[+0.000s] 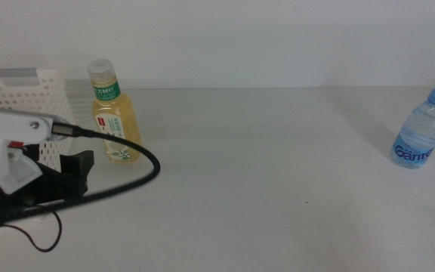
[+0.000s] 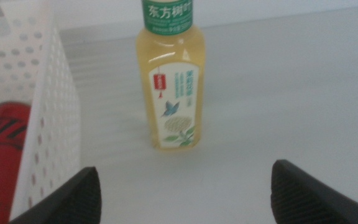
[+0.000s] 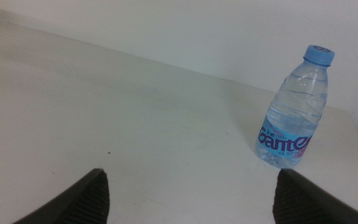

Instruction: Use arms to grab the bottles and put them into the dustbin to the left of the table.

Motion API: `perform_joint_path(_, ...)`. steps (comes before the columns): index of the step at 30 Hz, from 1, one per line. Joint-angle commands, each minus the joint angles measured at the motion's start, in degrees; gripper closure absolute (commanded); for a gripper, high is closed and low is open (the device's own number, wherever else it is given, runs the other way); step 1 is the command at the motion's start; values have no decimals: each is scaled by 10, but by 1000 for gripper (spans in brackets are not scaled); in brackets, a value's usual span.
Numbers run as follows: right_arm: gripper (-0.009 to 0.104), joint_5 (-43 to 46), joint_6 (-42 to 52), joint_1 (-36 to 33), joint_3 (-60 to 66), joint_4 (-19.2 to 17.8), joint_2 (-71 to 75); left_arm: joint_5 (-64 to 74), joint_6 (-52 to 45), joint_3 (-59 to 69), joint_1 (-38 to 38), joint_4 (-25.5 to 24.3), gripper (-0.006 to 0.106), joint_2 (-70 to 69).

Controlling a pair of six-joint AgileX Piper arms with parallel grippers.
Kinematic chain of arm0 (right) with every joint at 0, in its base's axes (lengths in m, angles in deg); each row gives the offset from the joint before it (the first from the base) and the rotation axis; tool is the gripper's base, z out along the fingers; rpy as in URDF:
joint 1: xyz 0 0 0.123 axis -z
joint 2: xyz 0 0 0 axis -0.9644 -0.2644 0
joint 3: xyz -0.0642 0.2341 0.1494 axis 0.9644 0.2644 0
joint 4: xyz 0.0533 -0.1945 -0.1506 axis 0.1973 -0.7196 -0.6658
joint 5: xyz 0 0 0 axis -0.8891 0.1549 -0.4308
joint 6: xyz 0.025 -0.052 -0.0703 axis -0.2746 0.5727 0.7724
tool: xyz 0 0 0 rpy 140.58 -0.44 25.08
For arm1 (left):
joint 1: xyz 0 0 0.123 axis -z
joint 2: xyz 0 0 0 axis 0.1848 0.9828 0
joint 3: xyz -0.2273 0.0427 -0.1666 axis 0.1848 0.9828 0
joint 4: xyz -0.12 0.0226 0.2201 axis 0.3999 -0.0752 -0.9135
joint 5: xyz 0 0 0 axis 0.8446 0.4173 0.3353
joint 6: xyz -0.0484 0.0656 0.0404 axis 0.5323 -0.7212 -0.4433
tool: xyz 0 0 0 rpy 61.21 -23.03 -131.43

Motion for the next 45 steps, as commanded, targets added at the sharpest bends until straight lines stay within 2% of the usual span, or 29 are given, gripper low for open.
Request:
perform_joint_path(1,19,45,7,2,-5,-8,15,-82,10,-4,9,6,10,-4)
perform_joint_path(11,19,45,7,2,-5,-8,15,-162,43,-2,26,6,10,86)
perform_joint_path(17,19,45,7,2,-5,-8,15,-294,50,-2,25,-16,10,165)
perform_joint_path(26,19,45,7,2,-5,-8,15,-517,35,-10,24,-14,10,308)
perform_joint_path(45,19,45,7,2,-5,-8,15,-520,34,-143,18,19,10,468)
